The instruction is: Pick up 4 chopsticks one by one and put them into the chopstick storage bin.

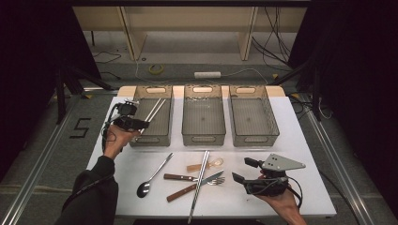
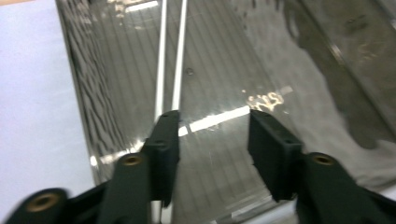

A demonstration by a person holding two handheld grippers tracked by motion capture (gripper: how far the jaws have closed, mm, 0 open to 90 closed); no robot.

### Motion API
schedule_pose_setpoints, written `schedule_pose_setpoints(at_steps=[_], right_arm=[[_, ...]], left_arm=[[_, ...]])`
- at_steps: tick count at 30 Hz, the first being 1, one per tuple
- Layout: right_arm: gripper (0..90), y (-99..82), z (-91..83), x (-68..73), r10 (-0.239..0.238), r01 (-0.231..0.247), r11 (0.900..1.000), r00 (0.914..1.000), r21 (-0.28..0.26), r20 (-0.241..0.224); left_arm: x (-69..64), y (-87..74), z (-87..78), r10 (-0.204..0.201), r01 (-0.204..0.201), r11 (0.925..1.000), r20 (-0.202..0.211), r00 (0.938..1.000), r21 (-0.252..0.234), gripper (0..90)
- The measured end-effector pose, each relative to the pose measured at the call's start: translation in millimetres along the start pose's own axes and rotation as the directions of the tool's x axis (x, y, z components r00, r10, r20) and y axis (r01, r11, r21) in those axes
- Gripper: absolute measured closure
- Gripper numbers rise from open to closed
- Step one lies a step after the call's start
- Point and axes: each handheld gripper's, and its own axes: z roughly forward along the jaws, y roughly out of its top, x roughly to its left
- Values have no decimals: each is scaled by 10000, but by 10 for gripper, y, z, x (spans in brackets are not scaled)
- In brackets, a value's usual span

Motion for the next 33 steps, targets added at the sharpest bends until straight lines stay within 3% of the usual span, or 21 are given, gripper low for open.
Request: schedule_pose_setpoints(at_steps=[7,9,17,29,33], right_arm=[[294,1,0,2,-7,7,10000,10000,-7,31],[294,3,-3,7,-27,27,10000,10000,9,59],[293,7,8,18,-41,41,10000,10000,17,73],[288,-4,7,24,21,-21,10000,9996,18,280],[288,-4,15,30,0,-2,10000,9996,74,279]], left_arm=[[-199,-199,-204,17,10,9975,378,9993,-710,356],[-267,-265,-252,213,-188,9972,341,9992,-719,336],[-537,-484,-417,293,-230,9927,523,9982,-1181,294],[-968,-789,-423,513,-393,9951,1349,9895,-905,238],[-1050,-843,-402,433,-302,9967,1804,9826,-748,234]])
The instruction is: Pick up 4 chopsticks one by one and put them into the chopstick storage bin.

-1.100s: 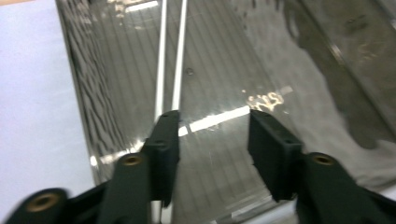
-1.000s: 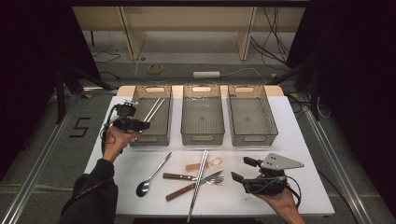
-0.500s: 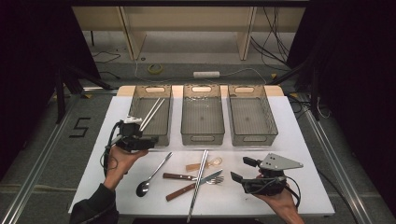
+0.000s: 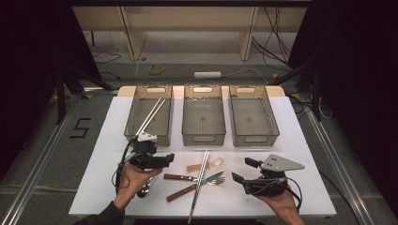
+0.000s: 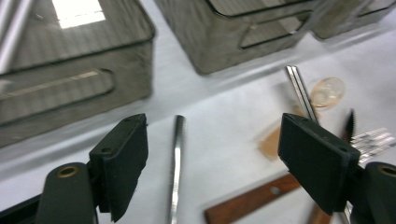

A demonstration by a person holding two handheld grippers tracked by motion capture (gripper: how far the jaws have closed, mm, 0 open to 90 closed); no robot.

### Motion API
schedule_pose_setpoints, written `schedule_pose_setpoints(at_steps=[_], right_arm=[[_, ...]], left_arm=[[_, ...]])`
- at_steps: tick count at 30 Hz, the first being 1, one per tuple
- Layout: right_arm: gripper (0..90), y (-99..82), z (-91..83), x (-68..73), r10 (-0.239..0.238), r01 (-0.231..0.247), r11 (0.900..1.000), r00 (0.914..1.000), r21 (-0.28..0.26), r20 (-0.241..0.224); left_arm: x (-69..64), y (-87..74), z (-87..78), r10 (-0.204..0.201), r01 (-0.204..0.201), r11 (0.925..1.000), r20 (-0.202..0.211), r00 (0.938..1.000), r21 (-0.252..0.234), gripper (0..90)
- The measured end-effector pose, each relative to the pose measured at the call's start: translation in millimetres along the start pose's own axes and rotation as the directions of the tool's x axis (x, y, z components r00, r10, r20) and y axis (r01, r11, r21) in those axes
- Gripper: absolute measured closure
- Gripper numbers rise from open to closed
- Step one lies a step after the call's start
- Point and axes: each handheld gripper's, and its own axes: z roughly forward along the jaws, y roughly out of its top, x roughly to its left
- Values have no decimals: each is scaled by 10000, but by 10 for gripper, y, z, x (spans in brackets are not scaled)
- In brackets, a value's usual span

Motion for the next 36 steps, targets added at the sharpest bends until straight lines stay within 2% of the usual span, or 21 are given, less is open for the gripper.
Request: schedule_pose_setpoints(at_steps=[2,6,13,20,23,29,36], right_arm=[[288,-1,4,4,14,-14,10000,10000,9,-1],[288,-2,9,5,17,-17,10000,10000,13,-27],[288,-7,21,9,31,-31,10000,10000,63,-38],[288,-10,30,12,34,-33,9999,10000,103,-62],[288,-10,34,10,55,-54,9999,10000,116,-64],[288,-11,35,14,29,-29,9999,10000,126,-44],[288,-13,30,7,112,-111,9999,9999,94,-96]], left_arm=[[-41,-31,30,-114,112,9999,223,9997,103,229],[-118,-67,67,-4,-8,9995,403,9992,301,225],[-306,-107,161,345,-391,9972,720,9968,637,224],[-443,-112,270,621,-699,9933,846,9945,917,260],[-515,-114,340,818,-919,9904,984,9918,1031,293],[-590,-89,435,1095,-1205,9861,987,9891,1141,337],[-688,-41,572,1324,-1474,9789,1103,9850,1415,453]])
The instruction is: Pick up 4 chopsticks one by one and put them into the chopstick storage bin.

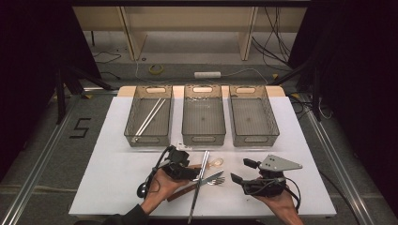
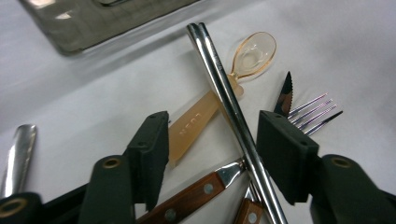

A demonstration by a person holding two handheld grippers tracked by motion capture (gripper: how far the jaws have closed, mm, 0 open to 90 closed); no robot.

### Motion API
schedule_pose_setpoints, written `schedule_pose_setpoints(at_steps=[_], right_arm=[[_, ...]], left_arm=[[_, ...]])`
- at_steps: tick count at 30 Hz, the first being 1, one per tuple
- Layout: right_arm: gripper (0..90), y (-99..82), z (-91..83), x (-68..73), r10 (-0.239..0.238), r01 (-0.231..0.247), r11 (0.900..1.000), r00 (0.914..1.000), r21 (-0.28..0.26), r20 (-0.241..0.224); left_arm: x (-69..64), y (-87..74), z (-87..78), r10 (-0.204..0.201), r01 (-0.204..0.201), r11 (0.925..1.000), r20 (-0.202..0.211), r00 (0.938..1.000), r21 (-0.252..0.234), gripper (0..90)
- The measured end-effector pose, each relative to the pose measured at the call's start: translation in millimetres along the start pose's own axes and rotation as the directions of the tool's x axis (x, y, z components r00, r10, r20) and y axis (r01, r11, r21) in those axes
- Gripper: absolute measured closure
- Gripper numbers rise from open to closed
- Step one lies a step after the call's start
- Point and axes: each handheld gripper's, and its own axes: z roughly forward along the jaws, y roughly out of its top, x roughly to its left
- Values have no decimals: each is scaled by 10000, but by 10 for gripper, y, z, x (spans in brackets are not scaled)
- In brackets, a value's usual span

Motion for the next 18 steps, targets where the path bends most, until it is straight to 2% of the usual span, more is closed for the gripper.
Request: schedule_pose_setpoints(at_steps=[2,4,6,18], right_arm=[[288,1,-4,-2,16,-16,10000,10000,-19,-3],[288,0,-5,-2,14,-14,10000,10000,-24,-2],[288,-1,-6,-1,8,-8,10000,10000,-16,-12],[288,0,-1,3,-12,12,10000,10000,6,-19]], left_arm=[[-18,7,37,132,-131,9999,-76,9999,94,504],[-21,11,57,187,-186,9996,-51,9998,191,513],[-20,15,72,124,-123,9997,-63,9999,211,540],[-44,24,149,184,-185,9990,22,9998,416,593]])
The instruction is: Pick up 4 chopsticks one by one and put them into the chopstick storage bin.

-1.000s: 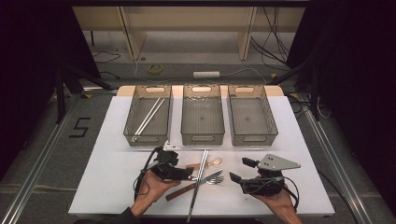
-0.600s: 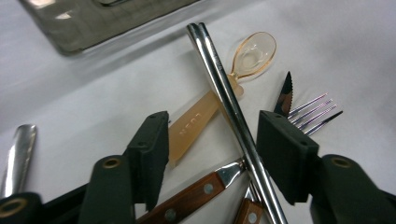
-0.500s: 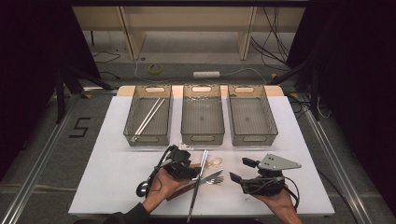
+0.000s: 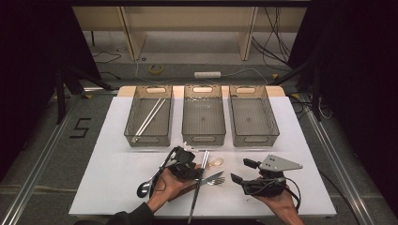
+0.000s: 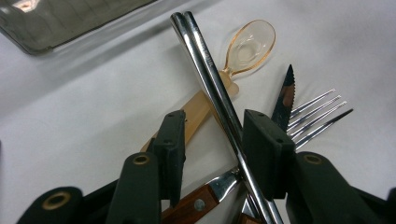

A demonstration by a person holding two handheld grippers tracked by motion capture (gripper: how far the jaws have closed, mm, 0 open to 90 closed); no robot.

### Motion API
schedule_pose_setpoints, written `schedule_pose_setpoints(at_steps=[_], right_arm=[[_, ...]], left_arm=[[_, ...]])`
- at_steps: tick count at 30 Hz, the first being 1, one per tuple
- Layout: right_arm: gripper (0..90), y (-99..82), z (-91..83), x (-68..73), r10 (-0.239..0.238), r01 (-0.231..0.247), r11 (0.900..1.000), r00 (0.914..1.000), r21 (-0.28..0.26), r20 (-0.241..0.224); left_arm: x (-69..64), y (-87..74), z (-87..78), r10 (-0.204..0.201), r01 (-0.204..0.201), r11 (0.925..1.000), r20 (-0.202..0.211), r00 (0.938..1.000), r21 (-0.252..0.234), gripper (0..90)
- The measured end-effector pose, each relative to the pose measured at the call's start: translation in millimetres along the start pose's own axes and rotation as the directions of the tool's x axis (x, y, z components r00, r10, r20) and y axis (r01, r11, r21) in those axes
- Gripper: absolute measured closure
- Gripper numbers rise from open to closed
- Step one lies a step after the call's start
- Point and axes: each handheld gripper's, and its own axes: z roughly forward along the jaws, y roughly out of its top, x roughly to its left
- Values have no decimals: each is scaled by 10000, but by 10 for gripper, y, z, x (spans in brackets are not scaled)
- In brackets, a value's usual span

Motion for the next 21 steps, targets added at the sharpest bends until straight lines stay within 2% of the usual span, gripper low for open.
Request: schedule_pose_setpoints(at_steps=[21], right_arm=[[289,-1,-4,-4,-2,2,10000,10000,25,-20]], left_arm=[[-58,3,29,278,-279,9995,59,9996,138,679]])
